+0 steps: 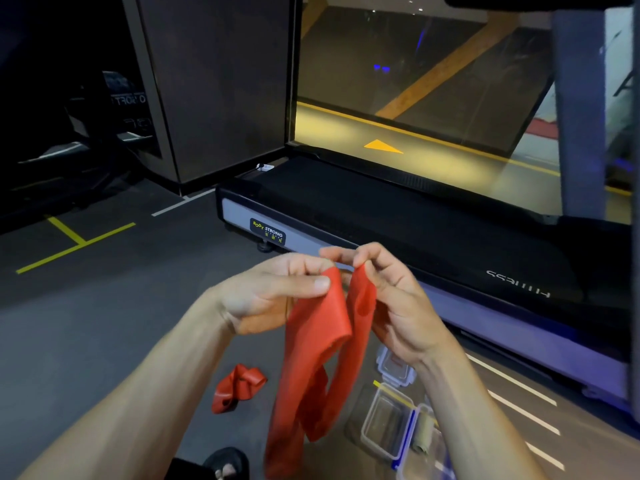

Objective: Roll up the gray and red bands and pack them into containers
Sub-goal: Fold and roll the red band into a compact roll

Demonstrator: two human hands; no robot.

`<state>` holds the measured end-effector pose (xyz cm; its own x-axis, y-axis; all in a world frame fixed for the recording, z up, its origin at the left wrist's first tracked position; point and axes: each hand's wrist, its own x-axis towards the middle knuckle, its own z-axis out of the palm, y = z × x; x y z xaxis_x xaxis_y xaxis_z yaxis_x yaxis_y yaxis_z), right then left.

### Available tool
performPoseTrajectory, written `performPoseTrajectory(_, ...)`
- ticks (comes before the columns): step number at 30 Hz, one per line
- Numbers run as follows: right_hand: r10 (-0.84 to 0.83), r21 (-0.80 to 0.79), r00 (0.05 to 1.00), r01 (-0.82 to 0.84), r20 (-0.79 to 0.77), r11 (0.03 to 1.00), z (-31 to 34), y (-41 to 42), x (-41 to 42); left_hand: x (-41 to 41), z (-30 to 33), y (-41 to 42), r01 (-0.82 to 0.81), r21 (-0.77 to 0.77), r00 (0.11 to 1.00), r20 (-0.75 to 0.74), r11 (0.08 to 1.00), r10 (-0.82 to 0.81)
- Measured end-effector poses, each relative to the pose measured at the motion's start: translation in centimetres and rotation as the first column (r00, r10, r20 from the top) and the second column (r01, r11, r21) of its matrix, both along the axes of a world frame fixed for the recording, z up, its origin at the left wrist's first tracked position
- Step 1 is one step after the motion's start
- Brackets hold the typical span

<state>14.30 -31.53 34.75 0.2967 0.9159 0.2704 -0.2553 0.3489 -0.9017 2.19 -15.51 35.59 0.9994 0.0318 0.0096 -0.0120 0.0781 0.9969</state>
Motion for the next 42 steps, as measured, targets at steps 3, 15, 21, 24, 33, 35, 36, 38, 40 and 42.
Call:
performPoseTrajectory(3, -0.091, -0.055, 0.972, 0.105, 0.215, 0.993, 0.2, 0.4, -0.2, -0.1, 0.8, -1.0, 0.027, 0.012, 1.0, -0.001, 1.0, -0.027)
performPoseTrajectory(15, -0.092, -0.171, 0.794, 0.24, 0.6, 0.956, 0.5, -0.7, 1.6, -0.1, 0.0, 0.6, 0.08, 0.182, 0.995, -0.078, 0.98, -0.067)
performPoseTrajectory(21, -0.137, -0.091, 0.929, 0.178, 0.343, 0.98, 1.1, -1.0, 1.9, -0.3, -0.4, 1.1, 0.17, 0.362, 0.983, -0.129, 0.916, -0.132)
performPoseTrajectory(24, -0.135, -0.04, 0.99, 0.136, 0.029, 0.99, 1.4, -1.2, 1.9, -0.3, -0.4, 1.0, 0.176, 0.411, 0.982, -0.131, 0.894, -0.134)
performPoseTrajectory(33, -0.118, -0.005, 0.985, 0.119, -0.123, 0.993, 1.4, -1.7, 2.8, 0.4, -0.7, 0.3, 0.052, 0.342, 0.997, -0.07, 0.938, -0.029)
performPoseTrajectory(35, -0.118, -0.004, 0.985, 0.118, -0.128, 0.993, 1.4, -1.8, 3.0, 0.5, -0.6, 0.2, 0.03, 0.34, 0.998, -0.067, 0.94, -0.008)
performPoseTrajectory(36, -0.119, -0.008, 0.985, 0.118, -0.127, 0.993, 1.4, -1.9, 3.0, 0.5, -0.6, 0.2, 0.025, 0.345, 0.998, -0.064, 0.938, -0.003)
performPoseTrajectory(38, -0.135, -0.023, 0.983, 0.133, -0.122, 0.991, 1.5, -1.9, 3.0, 0.3, -0.4, 0.2, 0.028, 0.338, 0.998, -0.064, 0.941, -0.007)
performPoseTrajectory(40, -0.164, -0.038, 0.978, 0.16, -0.129, 0.986, 1.5, -1.9, 2.9, 0.3, -0.2, 0.0, 0.035, 0.335, 0.997, -0.079, 0.941, -0.009)
performPoseTrajectory(42, -0.173, -0.041, 0.975, 0.169, -0.138, 0.985, 1.5, -2.0, 3.0, 0.2, -0.1, 0.1, 0.049, 0.342, 0.997, -0.079, 0.938, -0.023)
